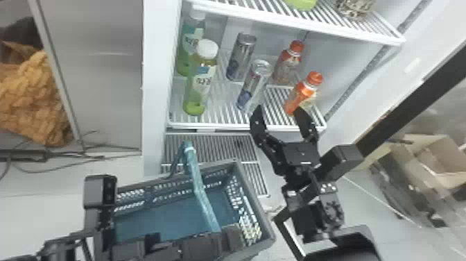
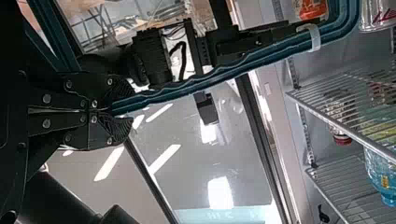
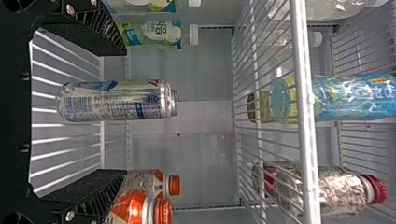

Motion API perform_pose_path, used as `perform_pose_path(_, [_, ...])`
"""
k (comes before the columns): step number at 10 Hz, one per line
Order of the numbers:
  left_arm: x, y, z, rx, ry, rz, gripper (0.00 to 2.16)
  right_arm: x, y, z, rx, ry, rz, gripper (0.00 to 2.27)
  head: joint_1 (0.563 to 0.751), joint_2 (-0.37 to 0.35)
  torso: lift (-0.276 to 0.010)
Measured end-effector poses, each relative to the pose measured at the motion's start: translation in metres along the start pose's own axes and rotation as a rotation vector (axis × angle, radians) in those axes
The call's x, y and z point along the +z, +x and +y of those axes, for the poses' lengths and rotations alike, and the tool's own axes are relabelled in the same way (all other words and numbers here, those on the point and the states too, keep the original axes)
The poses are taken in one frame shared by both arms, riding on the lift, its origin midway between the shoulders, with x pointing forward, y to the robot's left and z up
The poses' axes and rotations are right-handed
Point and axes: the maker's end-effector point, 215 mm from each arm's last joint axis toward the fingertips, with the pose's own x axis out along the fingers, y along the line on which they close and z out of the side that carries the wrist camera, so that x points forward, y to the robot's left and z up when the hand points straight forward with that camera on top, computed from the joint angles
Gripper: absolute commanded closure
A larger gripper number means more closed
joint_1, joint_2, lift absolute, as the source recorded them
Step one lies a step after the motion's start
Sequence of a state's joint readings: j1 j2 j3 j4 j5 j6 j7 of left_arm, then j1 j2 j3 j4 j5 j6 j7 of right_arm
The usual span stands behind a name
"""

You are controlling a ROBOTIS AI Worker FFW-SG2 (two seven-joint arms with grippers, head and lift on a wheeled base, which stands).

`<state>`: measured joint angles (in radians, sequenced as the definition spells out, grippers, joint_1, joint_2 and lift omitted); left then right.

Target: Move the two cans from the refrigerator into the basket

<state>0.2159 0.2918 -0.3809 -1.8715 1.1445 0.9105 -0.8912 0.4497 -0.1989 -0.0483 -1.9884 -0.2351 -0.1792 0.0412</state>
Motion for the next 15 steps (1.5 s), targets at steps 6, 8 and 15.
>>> perform_pose_path(6, [-0.001, 0.0, 0.0, 0.002, -0.001, 0.001, 1.16, -0.011, 0.035, 0.005, 0.023, -0.01, -0.007, 0.09, 0.695, -0.35, -0.276])
perform_pose_path(8, [0.0, 0.0, 0.0, 0.001, -0.002, 0.001, 1.16, -0.013, 0.044, 0.007, 0.031, -0.014, -0.015, 0.09, 0.695, -0.35, -0.276])
perform_pose_path(15, [0.0, 0.0, 0.0, 0.0, -0.002, 0.002, 1.16, -0.023, 0.076, 0.008, 0.04, -0.022, -0.011, 0.09, 0.695, -0.35, -0.276])
